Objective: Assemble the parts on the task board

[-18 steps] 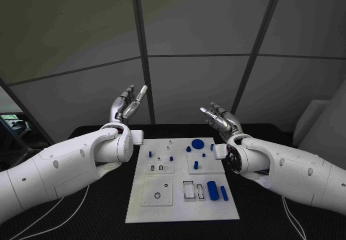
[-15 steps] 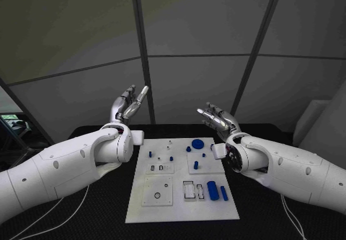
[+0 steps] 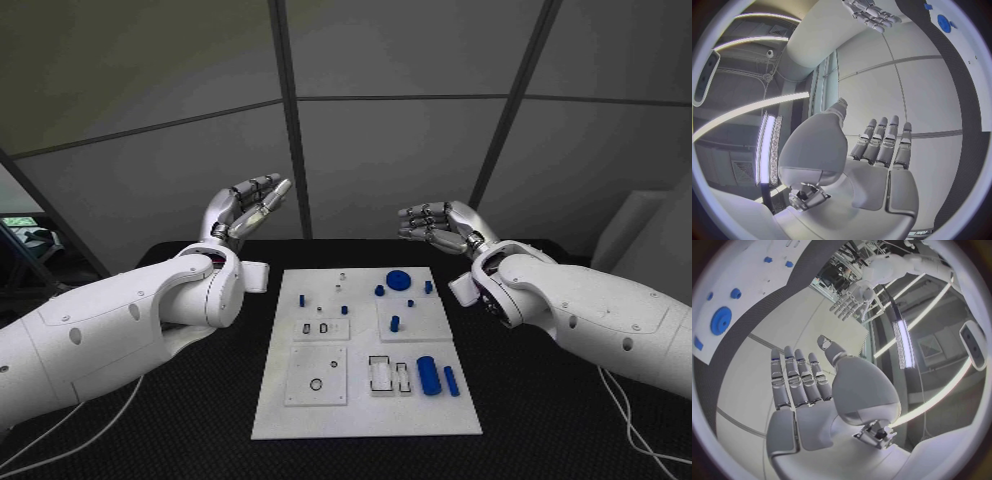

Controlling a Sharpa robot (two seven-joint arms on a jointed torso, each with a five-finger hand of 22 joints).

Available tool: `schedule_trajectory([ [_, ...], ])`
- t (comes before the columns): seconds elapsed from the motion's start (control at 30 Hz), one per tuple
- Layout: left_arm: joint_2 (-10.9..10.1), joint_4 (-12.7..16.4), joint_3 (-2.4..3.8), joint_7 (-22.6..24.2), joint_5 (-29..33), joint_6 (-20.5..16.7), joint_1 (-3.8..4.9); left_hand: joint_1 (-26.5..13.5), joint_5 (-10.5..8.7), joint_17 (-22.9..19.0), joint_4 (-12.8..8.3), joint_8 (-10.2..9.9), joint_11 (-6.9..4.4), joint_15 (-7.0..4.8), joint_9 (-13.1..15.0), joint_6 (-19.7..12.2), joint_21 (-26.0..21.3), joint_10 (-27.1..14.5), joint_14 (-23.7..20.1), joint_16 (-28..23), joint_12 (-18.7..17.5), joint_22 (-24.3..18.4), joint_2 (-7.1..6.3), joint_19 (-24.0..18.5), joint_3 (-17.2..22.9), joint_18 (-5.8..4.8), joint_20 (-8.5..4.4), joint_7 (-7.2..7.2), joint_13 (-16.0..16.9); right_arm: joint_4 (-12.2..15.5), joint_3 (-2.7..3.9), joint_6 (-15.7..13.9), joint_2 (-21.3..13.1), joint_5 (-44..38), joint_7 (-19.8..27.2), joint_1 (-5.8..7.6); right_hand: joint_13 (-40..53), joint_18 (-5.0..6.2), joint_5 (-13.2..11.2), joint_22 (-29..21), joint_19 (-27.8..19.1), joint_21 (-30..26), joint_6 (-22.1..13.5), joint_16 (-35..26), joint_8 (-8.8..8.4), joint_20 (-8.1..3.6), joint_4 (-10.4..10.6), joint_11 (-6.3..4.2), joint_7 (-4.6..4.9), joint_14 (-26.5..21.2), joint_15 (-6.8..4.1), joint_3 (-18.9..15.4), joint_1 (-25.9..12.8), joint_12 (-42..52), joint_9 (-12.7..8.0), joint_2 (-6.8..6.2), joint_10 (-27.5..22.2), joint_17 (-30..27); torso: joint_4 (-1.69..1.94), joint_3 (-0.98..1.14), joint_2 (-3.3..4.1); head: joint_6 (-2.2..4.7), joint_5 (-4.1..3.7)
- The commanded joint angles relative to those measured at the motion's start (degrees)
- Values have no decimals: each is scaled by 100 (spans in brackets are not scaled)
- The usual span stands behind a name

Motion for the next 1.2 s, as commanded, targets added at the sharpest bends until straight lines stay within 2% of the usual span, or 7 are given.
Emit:
schedule_trajectory([
  [0.03,-124,149,5,-155,-350,329,13,496,38,151,-348,324,-27,-114,121,1425,687,1589,1590,358,290,300,3,1585,-53,290,49,386,59,-52,7,104,-3,-1851,-339,120,1,166,299,114,1123,466,1095,224,90,-281,-286,-236,4,1572,-343,233,9,-19,-9,-332,1249,119,21,11,96,31,-10],
  [0.23,-466,613,5,-234,-481,421,13,574,34,210,-477,260,-104,-224,48,1647,1042,1892,2008,322,131,417,19,2311,-138,309,-66,297,-28,-58,7,495,-13,-3361,-826,415,10,162,230,308,1887,975,1523,362,31,-641,-320,-443,-149,2573,-662,498,-71,-225,-18,-486,1855,329,47,-36,258,32,-55],
  [0.3,-558,746,5,-258,-496,436,13,579,33,224,-501,227,-110,-241,23,1676,1124,1931,2072,299,73,447,28,2470,-164,308,-100,285,-40,-61,7,724,8,-3862,-1026,508,20,168,169,468,2271,1305,1654,591,32,-828,-314,-539,-222,3080,-807,489,-47,-244,-9,-530,2050,492,60,-50,300,14,-83],
  [0.5,-751,1109,5,-309,-513,476,11,572,32,276,-542,158,-129,-291,-22,1742,1300,2014,2234,290,-45,515,46,2770,-226,300,-171,270,-46,-82,1,1182,109,-5145,-1466,675,38,147,199,914,2824,2120,1808,1726,-111,-1118,-226,-700,-311,3699,-966,511,-98,-447,-24,-660,2283,1260,107,-77,447,38,-139],
  [0.67,-796,1295,5,-340,-517,519,5,563,32,290,-547,136,-129,-298,-33,1751,1336,2026,2261,283,-81,529,48,2824,-246,297,-185,262,-47,-89,-53,1467,201,-5711,-1750,719,23,138,190,1171,2845,2527,1693,2607,-304,-1117,-149,-621,-371,3681,-939,573,-174,-585,-38,-787,1876,1914,157,-80,575,63,-162],
  [0.87,-756,1393,5,-353,-518,563,-3,552,32,295,-546,123,-129,-299,-39,1752,1350,2026,2269,277,-101,535,48,2845,-258,295,-191,262,-49,-39,-166,1729,271,-5961,-1937,741,72,147,160,1510,2745,3042,1645,4284,-449,-1058,23,-554,-418,3601,-913,576,-98,-527,-17,-863,1543,3717,219,-92,699,75,-202],
  [1.2,-766,1494,7,-369,-517,619,-12,531,32,304,-542,91,-118,-294,-49,1746,1367,2000,2261,253,-157,542,51,2864,-281,287,-196,271,-54,13,-239,1793,318,-6024,-1933,745,70,148,132,1601,2603,3159,1549,4264,-480,-1027,86,-518,-446,3448,-876,559,-34,-500,-28,-891,1408,3665,223,-76,854,53,-234],
])
